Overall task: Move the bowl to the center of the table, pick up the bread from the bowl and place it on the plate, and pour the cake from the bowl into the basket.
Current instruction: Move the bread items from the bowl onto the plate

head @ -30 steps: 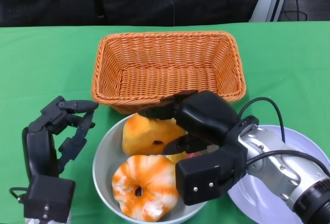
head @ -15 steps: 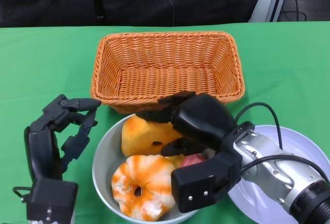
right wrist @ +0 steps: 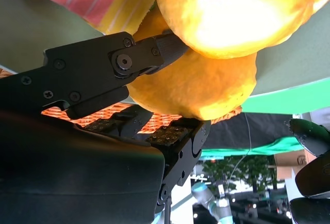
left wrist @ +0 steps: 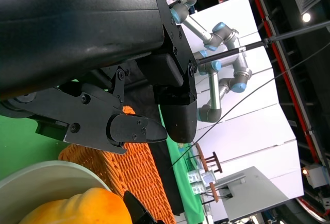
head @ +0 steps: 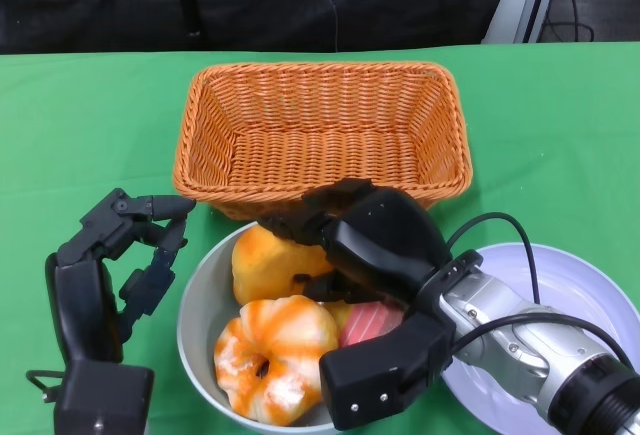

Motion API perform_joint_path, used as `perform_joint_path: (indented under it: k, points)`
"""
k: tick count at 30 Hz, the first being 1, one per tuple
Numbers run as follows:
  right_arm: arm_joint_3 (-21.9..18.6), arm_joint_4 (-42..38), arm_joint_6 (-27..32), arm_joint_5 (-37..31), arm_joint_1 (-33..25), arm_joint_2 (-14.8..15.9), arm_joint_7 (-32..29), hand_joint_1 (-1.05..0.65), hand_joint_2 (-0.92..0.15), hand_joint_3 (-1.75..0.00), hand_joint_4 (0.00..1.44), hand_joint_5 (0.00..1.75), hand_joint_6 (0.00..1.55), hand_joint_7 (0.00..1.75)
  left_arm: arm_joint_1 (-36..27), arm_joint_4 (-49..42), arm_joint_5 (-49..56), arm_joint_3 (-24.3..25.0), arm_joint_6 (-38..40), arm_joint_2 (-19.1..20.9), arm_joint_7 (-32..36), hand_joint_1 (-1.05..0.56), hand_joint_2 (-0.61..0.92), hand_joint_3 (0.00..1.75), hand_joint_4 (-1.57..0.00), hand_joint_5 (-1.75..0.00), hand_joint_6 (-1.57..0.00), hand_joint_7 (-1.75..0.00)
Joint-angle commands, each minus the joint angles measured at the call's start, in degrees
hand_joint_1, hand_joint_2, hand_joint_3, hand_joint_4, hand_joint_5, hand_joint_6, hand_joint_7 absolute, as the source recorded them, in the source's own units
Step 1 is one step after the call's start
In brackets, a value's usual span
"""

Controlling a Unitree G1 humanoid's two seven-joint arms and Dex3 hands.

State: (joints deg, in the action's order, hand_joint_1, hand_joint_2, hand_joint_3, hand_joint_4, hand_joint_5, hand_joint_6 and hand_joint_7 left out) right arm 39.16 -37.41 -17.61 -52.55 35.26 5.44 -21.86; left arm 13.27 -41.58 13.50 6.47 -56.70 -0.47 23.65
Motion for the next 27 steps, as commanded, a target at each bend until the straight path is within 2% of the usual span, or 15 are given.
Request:
perform_joint_path:
  k: [1, 5, 9, 13, 15, 17, 21, 27]
  points:
    - [0.8, -3.0, -1.3, -0.3, 0.5, 0.1, -1.2, -0.37, -0.88, 0.0, 0.68, 0.86, 0.8, 0.02, -0.5, 0.8, 0.1, 0.4, -0.7, 0.4, 0.8, -0.17, 0.92, 0.27, -0.77, -1.34, -0.86, -0.85]
    - [1.2, -4.8, -2.4, -0.3, 1.3, 0.1, -2.7, -0.28, -0.92, -0.05, 0.63, 1.13, 0.86, 0.03, -0.4, 0.6, -0.7, 0.2, -1.1, 0.4, 0.0, -0.18, 0.92, 0.27, -0.78, -1.31, -0.86, -0.83]
    - [1.1, -5.6, -3.7, 0.3, 1.7, 0.1, -2.7, -0.26, -0.92, -0.06, 0.65, 1.21, 0.91, 0.05, -0.4, 0.4, -1.4, 0.2, -1.1, 0.3, -0.5, -0.19, 0.92, 0.27, -0.77, -1.29, -0.87, -0.82]
    - [0.8, -6.1, -4.7, 1.2, 2.1, 0.2, -1.4, -0.27, -0.92, -0.05, 0.67, 1.18, 0.93, 0.05, -0.3, 0.4, -1.4, 0.2, -1.1, 0.4, -0.4, -0.19, 0.92, 0.27, -0.78, -1.28, -0.88, -0.82]
    - [0.8, -6.2, -5.0, 1.3, 2.3, 0.3, -1.2, -0.29, -0.92, -0.04, 0.74, 1.08, 1.0, 0.06, -0.4, 0.4, -1.3, 0.2, -1.0, 0.4, -0.2, -0.2, 0.92, 0.26, -0.79, -1.29, -0.88, -0.81]
    - [0.9, -6.5, -5.4, 1.4, 2.5, 0.4, -1.1, -0.29, -0.92, -0.04, 0.76, 1.06, 1.02, 0.06, -0.3, 0.3, -0.9, 0.2, -1.1, 0.5, 0.0, -0.2, 0.92, 0.26, -0.8, -1.29, -0.88, -0.81]
    - [0.9, -7.3, -6.8, 1.6, 2.9, 0.6, -1.8, -0.28, -0.92, -0.05, 0.85, 1.09, 1.06, 0.06, 0.0, -0.2, 0.2, 0.5, -1.3, 0.6, 1.1, -0.17, 0.92, 0.27, -0.8, -1.3, -0.89, -0.81]
    - [0.9, -8.8, -8.6, 2.1, 3.6, 0.6, -2.6, -0.27, -0.92, -0.06, 0.87, 1.08, 1.06, 0.05, 0.7, -1.7, 0.7, 0.5, -2.0, 0.9, 1.7, -0.17, 0.92, 0.27, -0.8, -1.3, -0.89, -0.82]
